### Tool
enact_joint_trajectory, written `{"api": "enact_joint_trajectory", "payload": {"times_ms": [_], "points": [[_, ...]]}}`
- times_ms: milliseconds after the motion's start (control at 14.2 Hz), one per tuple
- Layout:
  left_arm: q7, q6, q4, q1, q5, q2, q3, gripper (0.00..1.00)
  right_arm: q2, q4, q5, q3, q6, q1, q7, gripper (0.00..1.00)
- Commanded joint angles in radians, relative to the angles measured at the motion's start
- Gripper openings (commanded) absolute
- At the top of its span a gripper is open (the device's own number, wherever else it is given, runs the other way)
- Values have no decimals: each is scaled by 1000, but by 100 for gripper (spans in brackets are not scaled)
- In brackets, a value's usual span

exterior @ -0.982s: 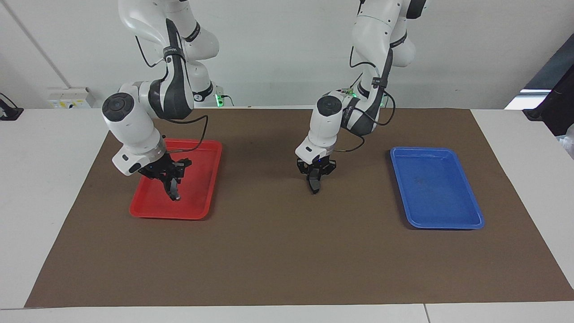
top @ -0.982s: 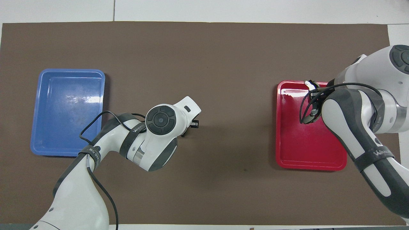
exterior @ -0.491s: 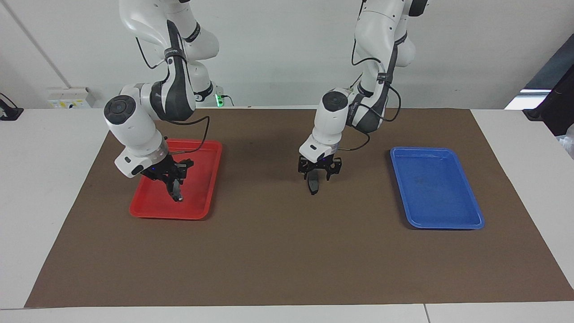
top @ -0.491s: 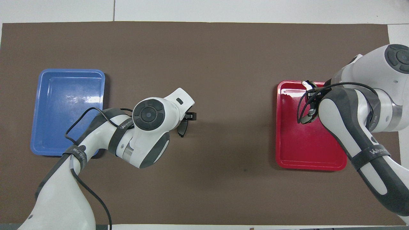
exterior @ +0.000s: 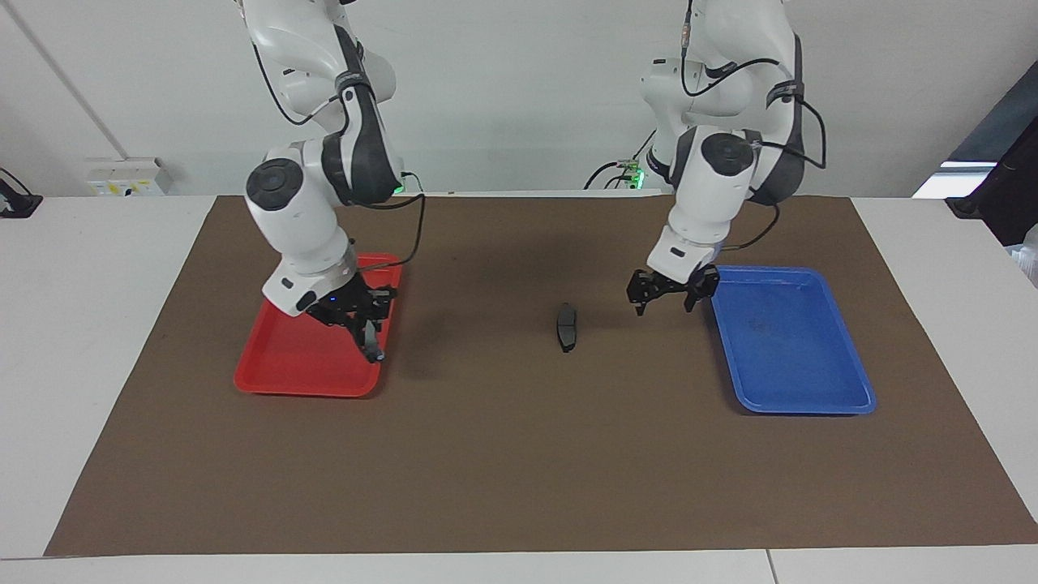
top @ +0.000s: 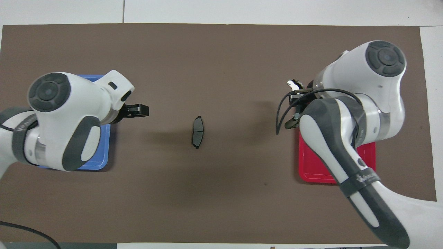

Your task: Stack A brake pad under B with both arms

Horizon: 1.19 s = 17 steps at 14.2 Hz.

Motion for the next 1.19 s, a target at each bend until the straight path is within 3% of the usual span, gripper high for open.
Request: {"api": "enact_joint_trajectory", "payload": {"times_ms": [0,140,351,632,842,1123], "points": [[163,-109,-6,130,8,-101,-9,98,87,133,19,-4,-36,127,109,0],[240,-224,67,201,8,-122,-6,98,156,179,63,-4,-25,200,181,0],[316,-445,280,267,6,-95,-6,98,339,327,71,-4,9,342,338,0],[321,-671,538,287,5,-25,-6,98,359,281,76,-4,139,401,388,0],[322,-731,576,287,3,-33,-6,99,341,210,76,-3,199,403,385,0],[314,-728,513,287,3,-67,-6,99,342,208,76,-4,222,386,373,0]]}}
